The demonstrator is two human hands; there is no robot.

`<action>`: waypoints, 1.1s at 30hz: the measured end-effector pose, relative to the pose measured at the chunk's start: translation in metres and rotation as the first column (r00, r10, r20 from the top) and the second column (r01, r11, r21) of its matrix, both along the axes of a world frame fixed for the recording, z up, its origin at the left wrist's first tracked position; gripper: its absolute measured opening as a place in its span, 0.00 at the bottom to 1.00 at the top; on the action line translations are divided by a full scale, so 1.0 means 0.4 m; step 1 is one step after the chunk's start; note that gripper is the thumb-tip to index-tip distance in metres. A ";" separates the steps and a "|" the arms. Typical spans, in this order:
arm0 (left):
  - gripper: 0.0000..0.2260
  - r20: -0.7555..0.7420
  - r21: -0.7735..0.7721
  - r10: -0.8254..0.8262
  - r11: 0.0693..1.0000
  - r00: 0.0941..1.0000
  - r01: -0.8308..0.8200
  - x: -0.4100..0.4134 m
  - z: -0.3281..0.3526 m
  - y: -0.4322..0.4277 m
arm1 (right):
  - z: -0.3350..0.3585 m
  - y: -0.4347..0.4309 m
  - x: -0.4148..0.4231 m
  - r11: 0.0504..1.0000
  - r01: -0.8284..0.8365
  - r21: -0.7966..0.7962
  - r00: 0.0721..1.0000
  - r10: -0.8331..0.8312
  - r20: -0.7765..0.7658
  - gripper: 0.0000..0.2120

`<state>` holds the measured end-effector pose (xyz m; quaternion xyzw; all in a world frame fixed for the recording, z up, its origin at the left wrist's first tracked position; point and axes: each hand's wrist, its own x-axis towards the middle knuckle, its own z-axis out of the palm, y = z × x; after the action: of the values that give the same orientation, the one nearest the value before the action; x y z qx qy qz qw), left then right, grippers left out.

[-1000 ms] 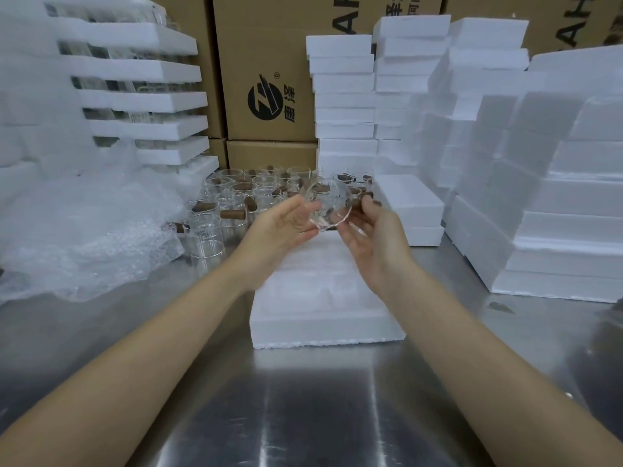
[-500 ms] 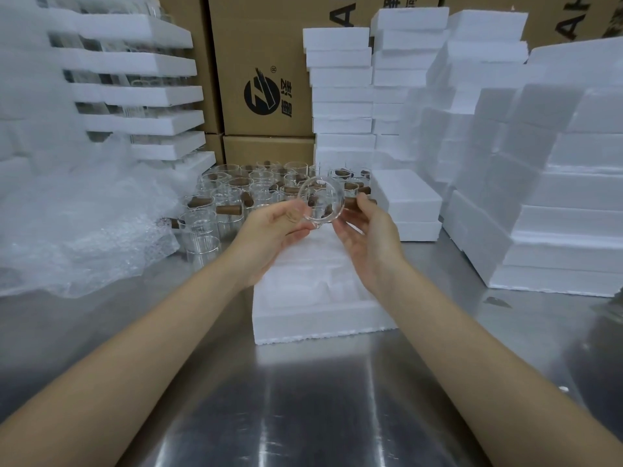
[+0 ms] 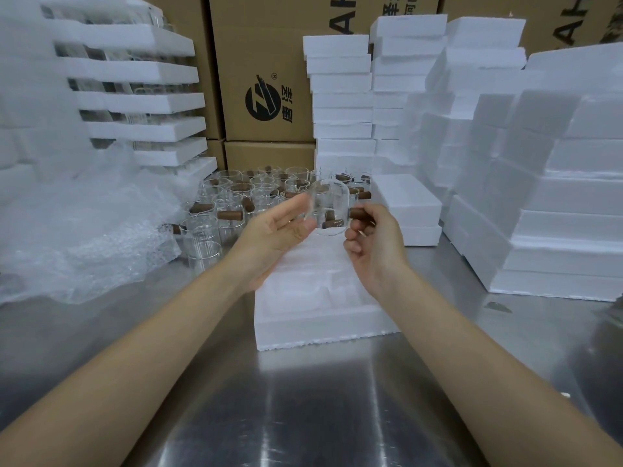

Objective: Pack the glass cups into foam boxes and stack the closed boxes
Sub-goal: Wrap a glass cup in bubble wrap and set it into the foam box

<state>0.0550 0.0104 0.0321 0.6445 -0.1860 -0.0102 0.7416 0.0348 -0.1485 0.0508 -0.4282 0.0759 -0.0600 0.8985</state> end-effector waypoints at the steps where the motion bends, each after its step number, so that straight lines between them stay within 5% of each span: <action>1: 0.25 -0.005 -0.010 -0.008 1.000 1.000 0.008 0.000 0.002 0.001 | 0.001 0.001 -0.001 1.000 -0.001 -0.005 1.000 0.001 0.003 0.10; 8: 0.28 -0.027 0.037 -0.006 0.999 1.000 0.007 -0.008 0.006 -0.008 | 0.007 0.011 -0.006 0.999 -0.009 -0.046 0.994 0.014 0.108 0.07; 19: 0.33 0.139 0.013 0.037 0.999 0.990 -0.039 -0.001 -0.004 -0.005 | -0.001 0.019 -0.005 0.990 0.053 -0.134 0.989 -0.033 0.145 0.09; 33: 0.42 0.037 -0.002 -0.061 0.998 0.997 0.061 -0.001 -0.002 0.004 | 0.000 0.019 0.000 0.997 0.021 -0.068 0.994 -0.014 0.105 0.13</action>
<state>0.0546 0.0121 0.0314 0.6373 -0.2192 -0.0206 0.7385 0.0349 -0.1408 0.0507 -0.4547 0.0303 -0.0928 0.8853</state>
